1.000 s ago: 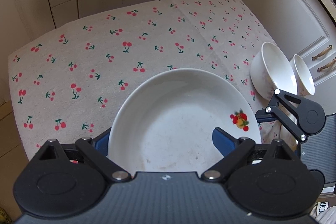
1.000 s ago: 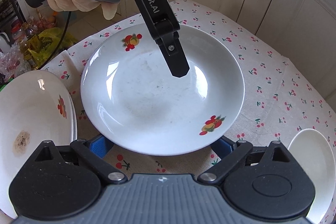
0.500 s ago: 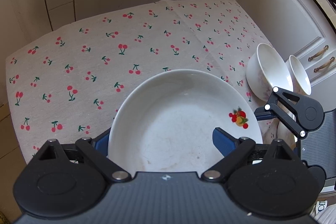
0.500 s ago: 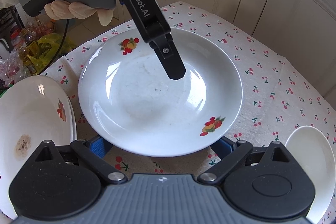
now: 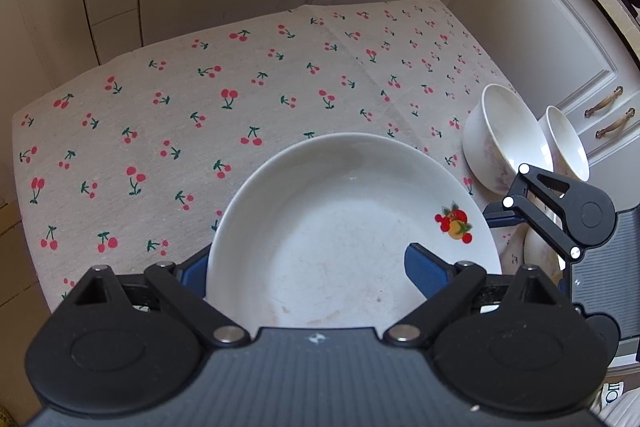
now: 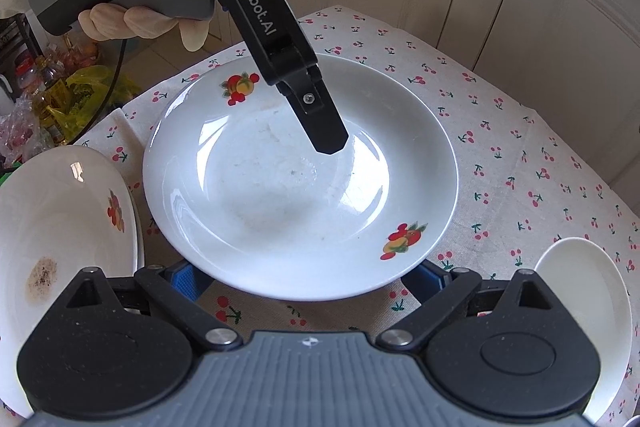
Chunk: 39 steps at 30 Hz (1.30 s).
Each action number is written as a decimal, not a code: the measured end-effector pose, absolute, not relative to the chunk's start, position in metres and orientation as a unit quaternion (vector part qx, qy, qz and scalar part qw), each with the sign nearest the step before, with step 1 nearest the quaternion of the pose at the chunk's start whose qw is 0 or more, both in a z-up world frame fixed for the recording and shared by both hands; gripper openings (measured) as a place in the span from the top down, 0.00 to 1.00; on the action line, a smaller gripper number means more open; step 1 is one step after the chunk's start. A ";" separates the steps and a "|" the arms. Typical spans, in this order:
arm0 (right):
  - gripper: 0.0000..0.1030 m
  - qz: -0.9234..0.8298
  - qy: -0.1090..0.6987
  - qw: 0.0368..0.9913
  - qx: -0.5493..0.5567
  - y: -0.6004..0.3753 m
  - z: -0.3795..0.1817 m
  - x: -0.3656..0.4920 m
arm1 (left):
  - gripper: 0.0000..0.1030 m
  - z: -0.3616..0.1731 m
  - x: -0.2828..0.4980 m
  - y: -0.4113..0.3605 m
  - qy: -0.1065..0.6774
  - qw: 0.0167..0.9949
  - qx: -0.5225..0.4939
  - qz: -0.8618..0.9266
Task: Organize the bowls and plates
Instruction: 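Lift the shallow plate with the left gripper and carry it toward the plate stack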
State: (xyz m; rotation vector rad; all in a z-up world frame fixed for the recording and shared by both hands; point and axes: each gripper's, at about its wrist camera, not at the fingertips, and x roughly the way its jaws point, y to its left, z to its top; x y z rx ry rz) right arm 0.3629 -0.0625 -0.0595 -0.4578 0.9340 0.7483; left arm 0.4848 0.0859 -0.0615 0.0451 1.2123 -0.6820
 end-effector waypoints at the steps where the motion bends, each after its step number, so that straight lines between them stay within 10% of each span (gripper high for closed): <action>1: 0.04 0.349 0.436 0.802 -0.213 -0.062 -0.059 0.363 | 0.08 -0.061 0.485 0.086 0.558 0.768 0.021 -0.314; 39: 0.04 0.347 0.383 0.825 -0.231 -0.067 0.000 0.295 | 0.08 -0.004 0.416 0.088 0.514 0.798 0.038 -0.311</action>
